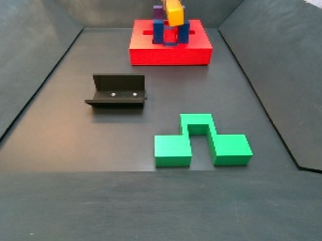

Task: Pick up the yellow object. Move up. Move to above the board. Insert the yellow object.
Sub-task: Insert the yellow object.

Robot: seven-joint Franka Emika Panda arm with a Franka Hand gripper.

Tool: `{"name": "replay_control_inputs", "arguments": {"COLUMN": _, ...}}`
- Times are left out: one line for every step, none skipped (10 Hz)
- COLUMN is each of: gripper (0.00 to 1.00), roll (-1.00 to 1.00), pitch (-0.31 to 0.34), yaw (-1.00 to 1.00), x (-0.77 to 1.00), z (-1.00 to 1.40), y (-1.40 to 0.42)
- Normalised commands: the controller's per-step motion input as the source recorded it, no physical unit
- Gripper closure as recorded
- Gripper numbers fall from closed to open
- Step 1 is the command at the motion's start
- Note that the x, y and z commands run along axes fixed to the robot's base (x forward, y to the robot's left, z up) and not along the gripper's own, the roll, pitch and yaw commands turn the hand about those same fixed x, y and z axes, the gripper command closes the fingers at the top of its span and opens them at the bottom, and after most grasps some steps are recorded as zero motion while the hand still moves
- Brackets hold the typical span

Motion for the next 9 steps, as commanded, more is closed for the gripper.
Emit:
{"name": "replay_control_inputs", "arguments": {"gripper": 1.00, "roll": 0.05, "pitch": 0.097, "yaw": -0.11, "x": 0.00, "z": -0.01, "y": 0.00}}
{"name": "replay_control_inputs", "arguments": {"gripper": 1.00, "roll": 0.02, "pitch": 0.069, "yaw": -0.05, "x": 0.00, "z": 0.00, "y": 0.00}}
{"name": "replay_control_inputs", "arguments": {"gripper": 1.00, "roll": 0.02, "pitch": 0.103, "yaw": -0.01, "x": 0.12, "z": 0.00, "y": 0.00}}
{"name": "replay_control_inputs", "arguments": {"gripper": 1.00, "roll": 0.06, "pitch": 0.223, "yaw": 0.00, "x": 0.34, "z": 0.01, "y": 0.00}}
{"name": "replay_control_inputs", "arguments": {"gripper": 1.00, "roll": 0.06, "pitch": 0.201, "yaw": 0.00, "x": 0.30, "z": 0.00, "y": 0.00}}
{"name": "replay_control_inputs", "arguments": {"gripper": 1.00, "roll": 0.06, "pitch": 0.204, "yaw": 0.00, "x": 0.29, "z": 0.00, "y": 0.00}}
{"name": "replay_control_inputs", "arguments": {"gripper": 1.00, "roll": 0.06, "pitch": 0.196, "yaw": 0.00, "x": 0.27, "z": 0.00, "y": 0.00}}
{"name": "replay_control_inputs", "arguments": {"gripper": 1.00, "roll": 0.06, "pitch": 0.194, "yaw": 0.00, "x": 0.28, "z": 0.00, "y": 0.00}}
{"name": "replay_control_inputs", "arguments": {"gripper": 1.00, "roll": 0.06, "pitch": 0.191, "yaw": 0.00, "x": 0.27, "z": 0.00, "y": 0.00}}
